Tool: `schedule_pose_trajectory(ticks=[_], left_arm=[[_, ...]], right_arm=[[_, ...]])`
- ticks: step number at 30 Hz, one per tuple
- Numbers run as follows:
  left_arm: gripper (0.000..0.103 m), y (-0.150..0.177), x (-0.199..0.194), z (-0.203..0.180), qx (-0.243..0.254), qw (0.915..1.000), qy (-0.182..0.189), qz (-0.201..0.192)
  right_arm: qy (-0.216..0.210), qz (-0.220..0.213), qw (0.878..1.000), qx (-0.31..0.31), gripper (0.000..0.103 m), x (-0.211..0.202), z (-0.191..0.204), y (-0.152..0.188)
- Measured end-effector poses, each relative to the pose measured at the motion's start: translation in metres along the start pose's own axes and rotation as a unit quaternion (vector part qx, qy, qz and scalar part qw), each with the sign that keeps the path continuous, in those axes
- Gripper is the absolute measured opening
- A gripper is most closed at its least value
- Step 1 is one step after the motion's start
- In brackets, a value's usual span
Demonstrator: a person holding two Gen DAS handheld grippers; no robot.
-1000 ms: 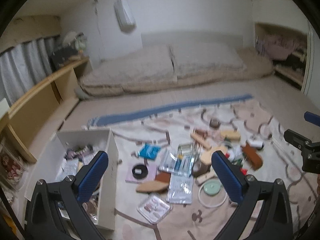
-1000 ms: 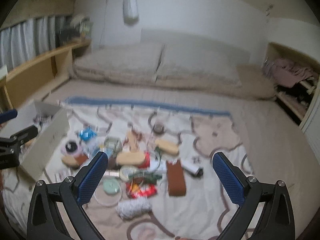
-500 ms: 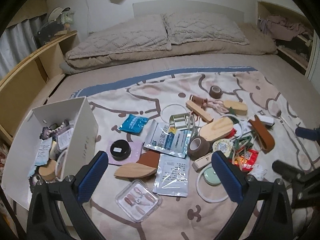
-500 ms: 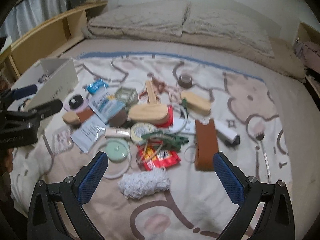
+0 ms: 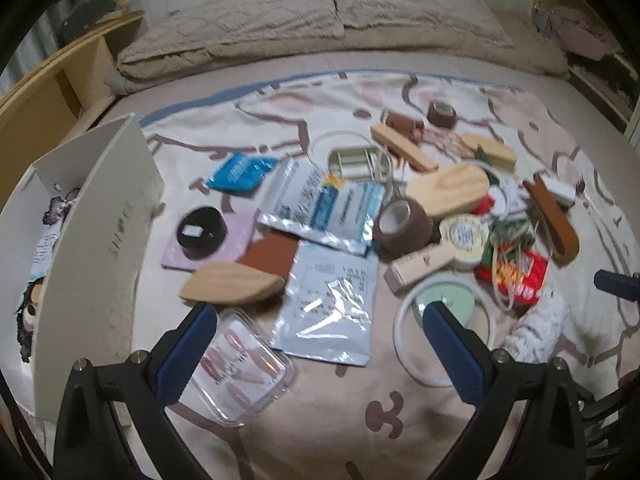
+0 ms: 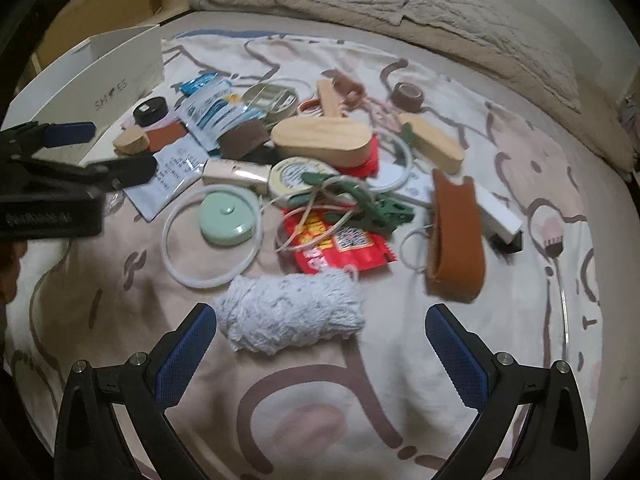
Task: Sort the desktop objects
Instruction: 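Lower the right gripper onto the white lace bundle and close it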
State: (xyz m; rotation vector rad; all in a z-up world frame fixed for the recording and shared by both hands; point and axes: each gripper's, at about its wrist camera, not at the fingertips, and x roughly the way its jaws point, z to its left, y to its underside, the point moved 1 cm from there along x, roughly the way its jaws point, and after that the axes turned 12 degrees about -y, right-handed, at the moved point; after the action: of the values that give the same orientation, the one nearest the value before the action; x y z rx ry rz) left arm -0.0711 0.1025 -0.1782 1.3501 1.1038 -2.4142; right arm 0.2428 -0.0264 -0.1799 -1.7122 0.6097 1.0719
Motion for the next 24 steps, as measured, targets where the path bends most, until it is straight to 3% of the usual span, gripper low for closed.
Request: schedule_pose_trajectory(ticks=[15, 24], left_arm=[[0.103, 0.027, 0.033, -0.031, 0.105, 0.9943, -0.019, 0.001], [0.103, 0.044, 0.03, -0.025, 0.14, 0.9901, 0.005, -0.004]], right_arm=[[0.011, 0.01, 1.0, 0.007, 0.103, 0.01, 0.001, 0.0], [0.01, 0.015, 1.0, 0.016, 0.103, 0.016, -0.002, 0.0]])
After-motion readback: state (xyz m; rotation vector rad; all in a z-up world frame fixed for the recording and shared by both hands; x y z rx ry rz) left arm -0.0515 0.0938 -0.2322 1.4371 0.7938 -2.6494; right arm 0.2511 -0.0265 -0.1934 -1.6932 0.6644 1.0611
